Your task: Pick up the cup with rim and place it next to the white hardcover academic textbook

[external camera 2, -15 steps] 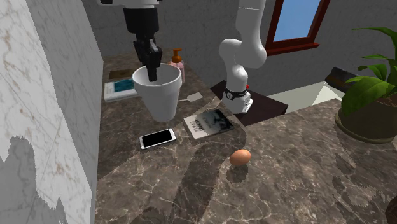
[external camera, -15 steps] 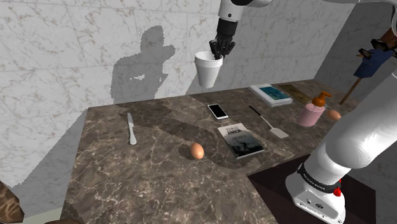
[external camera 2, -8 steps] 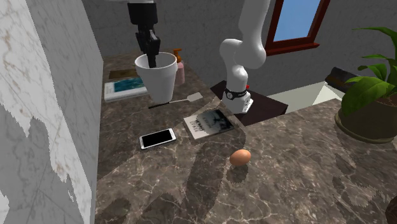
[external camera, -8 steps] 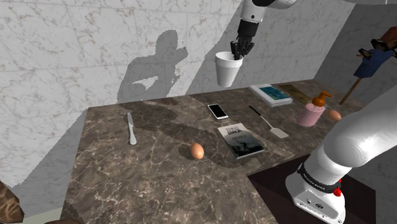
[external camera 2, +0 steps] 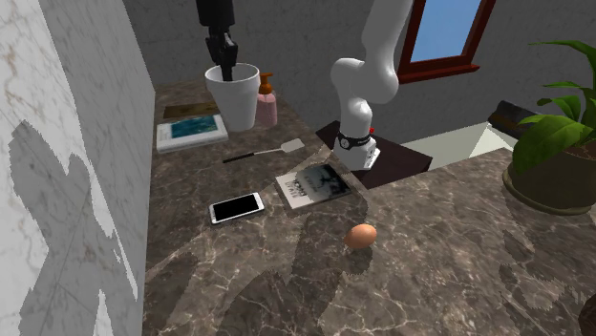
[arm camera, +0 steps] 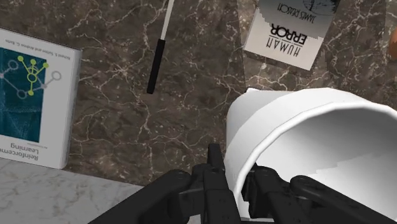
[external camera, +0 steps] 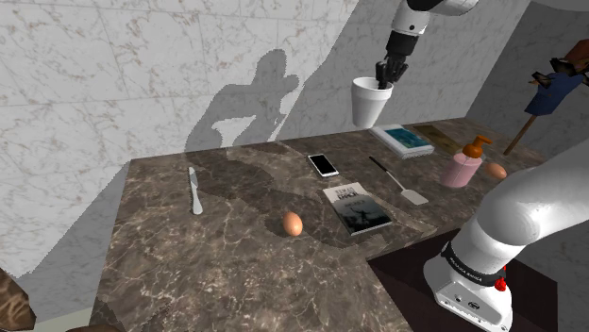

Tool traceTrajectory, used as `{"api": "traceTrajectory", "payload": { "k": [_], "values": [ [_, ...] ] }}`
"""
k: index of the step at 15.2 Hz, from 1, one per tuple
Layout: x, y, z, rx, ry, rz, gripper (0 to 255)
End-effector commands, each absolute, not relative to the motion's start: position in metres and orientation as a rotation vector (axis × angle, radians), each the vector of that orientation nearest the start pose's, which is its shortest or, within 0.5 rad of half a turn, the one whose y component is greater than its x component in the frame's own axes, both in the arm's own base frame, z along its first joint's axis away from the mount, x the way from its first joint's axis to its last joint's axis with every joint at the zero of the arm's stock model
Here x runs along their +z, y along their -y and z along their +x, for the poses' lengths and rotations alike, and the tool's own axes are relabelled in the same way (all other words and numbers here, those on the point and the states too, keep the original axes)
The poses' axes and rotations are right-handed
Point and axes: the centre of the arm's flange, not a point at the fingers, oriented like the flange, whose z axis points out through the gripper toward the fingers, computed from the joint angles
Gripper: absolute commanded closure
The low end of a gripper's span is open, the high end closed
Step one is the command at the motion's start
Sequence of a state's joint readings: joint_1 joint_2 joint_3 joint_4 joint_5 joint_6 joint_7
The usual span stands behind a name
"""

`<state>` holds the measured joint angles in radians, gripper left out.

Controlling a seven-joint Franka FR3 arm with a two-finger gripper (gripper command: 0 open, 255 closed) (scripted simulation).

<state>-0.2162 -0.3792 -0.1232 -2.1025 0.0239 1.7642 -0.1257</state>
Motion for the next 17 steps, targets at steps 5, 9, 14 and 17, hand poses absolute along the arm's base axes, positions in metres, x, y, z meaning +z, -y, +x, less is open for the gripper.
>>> {"api": "traceTrajectory", "payload": {
  "k": [5, 9, 14, 17],
  "values": [
    [0.575, 0.215, 0.369, -0.081, -0.32, -3.065, 255],
    [0.575, 0.257, 0.337, -0.081, -0.32, -3.065, 255],
    [0.575, 0.31, 0.298, -0.081, -0.32, -3.065, 255],
    [0.575, 0.342, 0.275, -0.081, -0.32, -3.065, 255]
  ]
}}
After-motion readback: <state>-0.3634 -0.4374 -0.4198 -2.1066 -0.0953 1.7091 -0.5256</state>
